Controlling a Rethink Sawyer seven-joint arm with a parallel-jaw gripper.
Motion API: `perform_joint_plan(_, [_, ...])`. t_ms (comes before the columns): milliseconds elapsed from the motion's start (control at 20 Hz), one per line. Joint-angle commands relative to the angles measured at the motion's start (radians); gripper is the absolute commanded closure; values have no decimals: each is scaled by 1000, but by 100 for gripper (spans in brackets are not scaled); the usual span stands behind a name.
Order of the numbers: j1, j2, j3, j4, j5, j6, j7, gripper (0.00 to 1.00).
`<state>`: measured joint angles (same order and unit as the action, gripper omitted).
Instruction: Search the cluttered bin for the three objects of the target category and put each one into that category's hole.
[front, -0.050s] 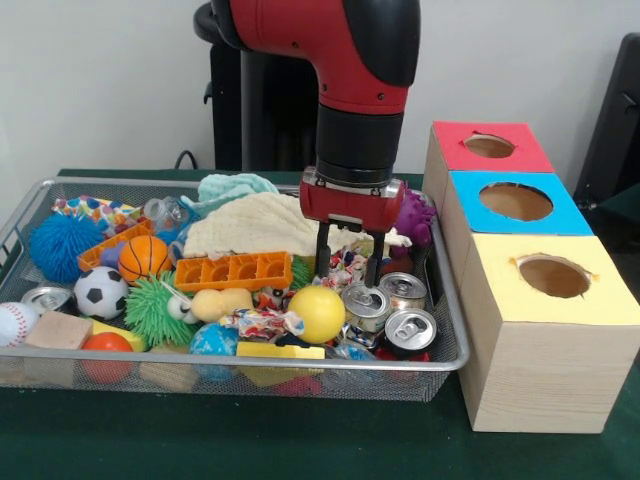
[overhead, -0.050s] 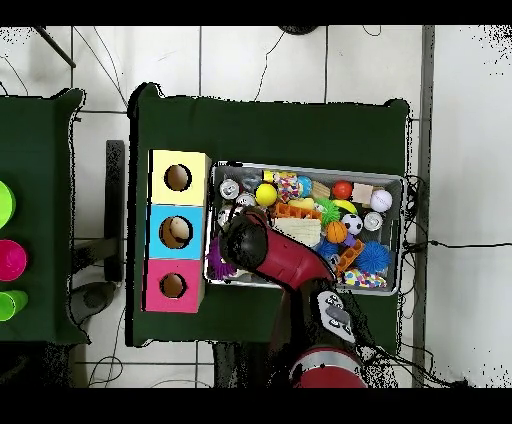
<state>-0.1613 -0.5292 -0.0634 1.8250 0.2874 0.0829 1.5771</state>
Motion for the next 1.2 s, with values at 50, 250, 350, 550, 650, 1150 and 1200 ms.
perform_joint_plan(50, [2, 45, 25, -66, -12, 102, 133, 0])
perform_joint_plan(250, [-3, 61, 33, -62, -17, 79, 132, 0])
perform_joint_plan(350, [-5, 71, 37, -61, -19, 67, 133, 0])
perform_joint_plan(550, [-1, 92, 41, -52, -26, 45, 135, 0])
perform_joint_plan(650, [3, 96, 35, -53, -29, 53, 129, 0])
perform_joint_plan(1150, [-13, 116, 26, -93, -54, 121, 74, 0])
perform_joint_plan(1200, [-14, 115, 27, -94, -57, 127, 70, 0])
